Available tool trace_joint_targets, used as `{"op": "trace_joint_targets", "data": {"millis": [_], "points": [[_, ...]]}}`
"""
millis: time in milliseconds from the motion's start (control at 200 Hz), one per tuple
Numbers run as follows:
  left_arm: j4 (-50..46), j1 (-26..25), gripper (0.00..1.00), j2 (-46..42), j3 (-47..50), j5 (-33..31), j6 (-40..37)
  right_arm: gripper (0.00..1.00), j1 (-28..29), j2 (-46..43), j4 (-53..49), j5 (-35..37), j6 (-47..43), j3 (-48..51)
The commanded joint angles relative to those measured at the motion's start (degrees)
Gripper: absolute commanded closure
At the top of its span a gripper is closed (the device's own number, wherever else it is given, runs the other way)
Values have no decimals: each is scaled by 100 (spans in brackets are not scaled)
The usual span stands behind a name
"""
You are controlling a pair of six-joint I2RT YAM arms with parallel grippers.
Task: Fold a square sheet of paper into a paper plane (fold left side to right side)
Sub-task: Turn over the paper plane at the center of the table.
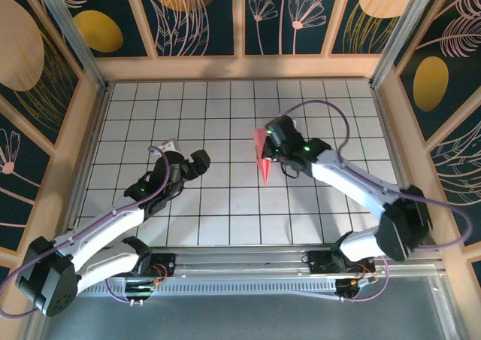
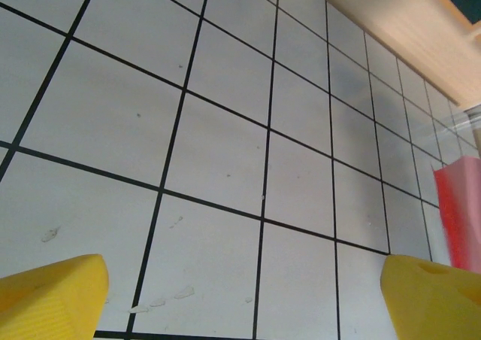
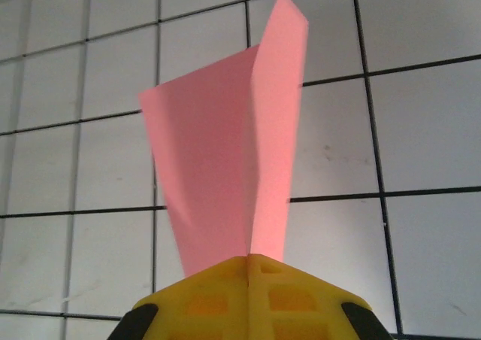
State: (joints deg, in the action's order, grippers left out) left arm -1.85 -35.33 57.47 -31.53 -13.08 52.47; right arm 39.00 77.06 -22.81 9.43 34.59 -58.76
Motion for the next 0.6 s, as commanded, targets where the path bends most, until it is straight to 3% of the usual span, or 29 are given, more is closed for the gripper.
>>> {"op": "trace_joint_targets", "data": {"millis": [0, 120, 300, 595], "points": [[114, 40, 7, -278, 172, -241, 230, 100, -598, -661, 2050, -1774, -123, 977], [174, 35, 7, -493, 286, -333, 267, 100, -1099, -937, 2960, -2793, 99, 1741], [229, 35, 7, -614, 362, -375, 277, 100, -1263, -632, 4073, -3838, 387, 2350], [203, 35, 7, -598, 426, -395, 283, 100, -798, 893, 5370, -4011, 809, 2385]]}}
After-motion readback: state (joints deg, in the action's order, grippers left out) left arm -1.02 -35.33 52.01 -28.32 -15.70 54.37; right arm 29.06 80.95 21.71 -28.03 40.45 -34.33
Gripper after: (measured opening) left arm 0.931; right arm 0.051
